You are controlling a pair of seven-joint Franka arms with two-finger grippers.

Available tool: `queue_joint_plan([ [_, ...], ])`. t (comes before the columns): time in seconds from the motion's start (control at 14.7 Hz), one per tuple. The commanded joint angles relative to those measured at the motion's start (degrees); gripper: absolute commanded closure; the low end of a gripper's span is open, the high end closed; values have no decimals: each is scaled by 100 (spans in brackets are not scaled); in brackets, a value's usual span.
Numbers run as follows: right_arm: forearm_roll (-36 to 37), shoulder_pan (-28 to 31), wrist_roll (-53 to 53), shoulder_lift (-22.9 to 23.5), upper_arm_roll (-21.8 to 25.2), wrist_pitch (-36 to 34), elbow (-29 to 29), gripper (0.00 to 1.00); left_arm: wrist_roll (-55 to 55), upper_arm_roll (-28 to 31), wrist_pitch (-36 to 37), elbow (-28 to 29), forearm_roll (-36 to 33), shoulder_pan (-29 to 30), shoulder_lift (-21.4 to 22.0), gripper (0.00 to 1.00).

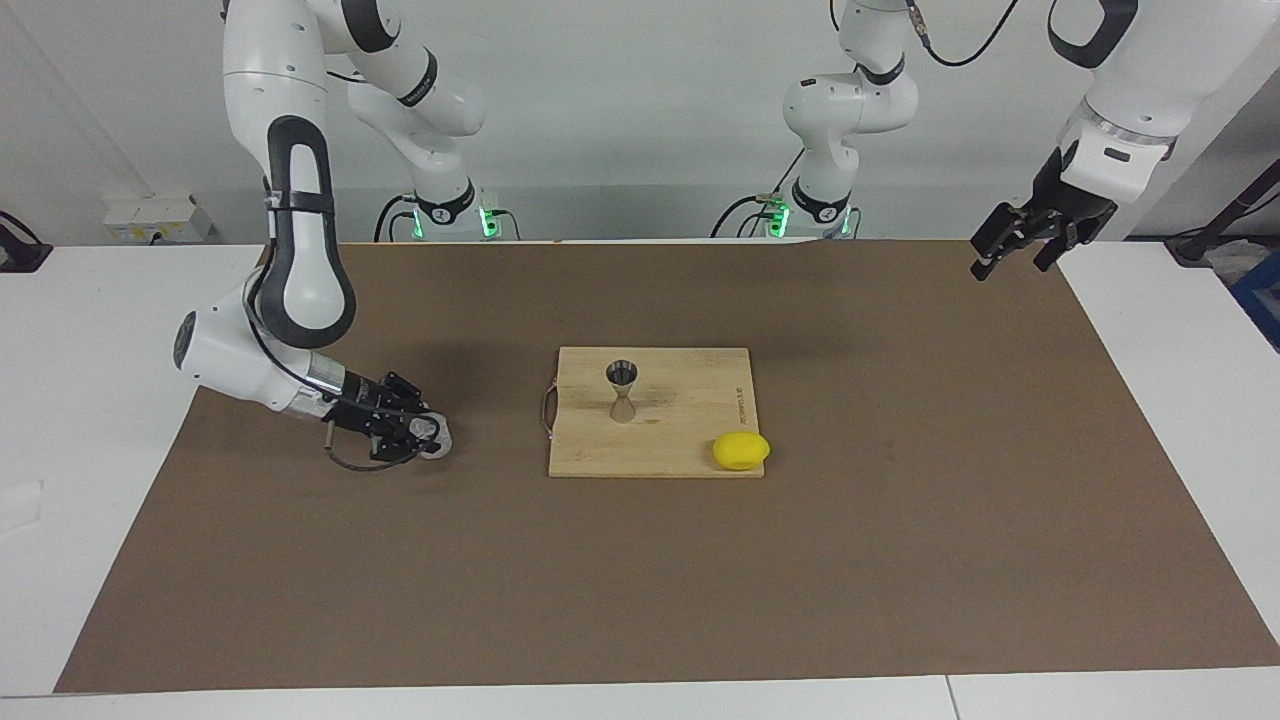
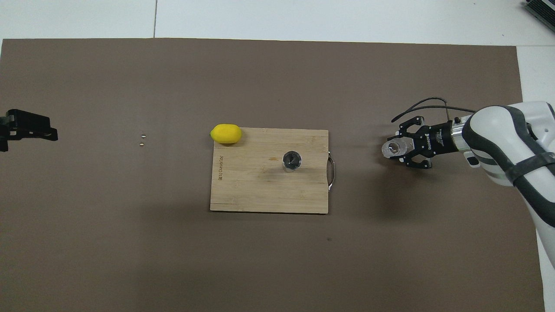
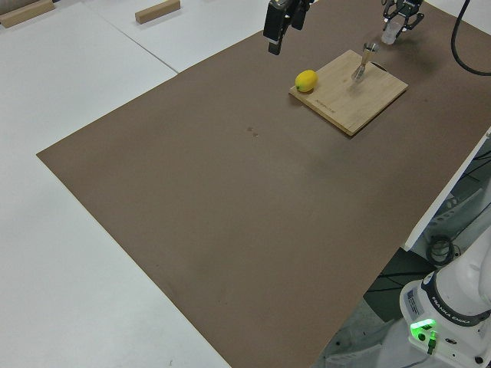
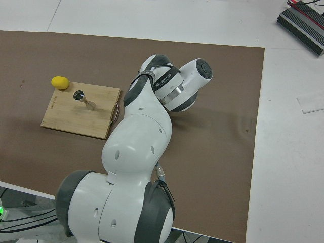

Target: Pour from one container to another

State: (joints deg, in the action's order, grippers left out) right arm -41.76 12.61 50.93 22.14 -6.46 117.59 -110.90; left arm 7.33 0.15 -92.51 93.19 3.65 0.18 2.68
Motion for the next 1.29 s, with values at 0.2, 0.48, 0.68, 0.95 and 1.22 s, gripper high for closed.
queue_joint_plan([
  [0.2, -227, 162, -233, -166, -66, 202, -450, 13, -4, 47, -118, 156, -110, -71, 136, 0],
  [0.48, -201, 154, -268, -411, -49, 229, -450, 1, -12, 55, -118, 156, -110, -44, 136, 0],
  [0.68, -87, 162, -241, -745, -22, 220, -467, 1, -12, 73, -118, 156, -110, -53, 136, 0],
  [0.95, 790, 127, -277, -1316, -31, 211, -468, 1, -4, 73, -126, 147, -110, -53, 136, 0],
  [1.22, 1800, -197, -828, -1563, -57, 185, -450, 1, -21, 73, -135, 147, -110, -44, 136, 0],
])
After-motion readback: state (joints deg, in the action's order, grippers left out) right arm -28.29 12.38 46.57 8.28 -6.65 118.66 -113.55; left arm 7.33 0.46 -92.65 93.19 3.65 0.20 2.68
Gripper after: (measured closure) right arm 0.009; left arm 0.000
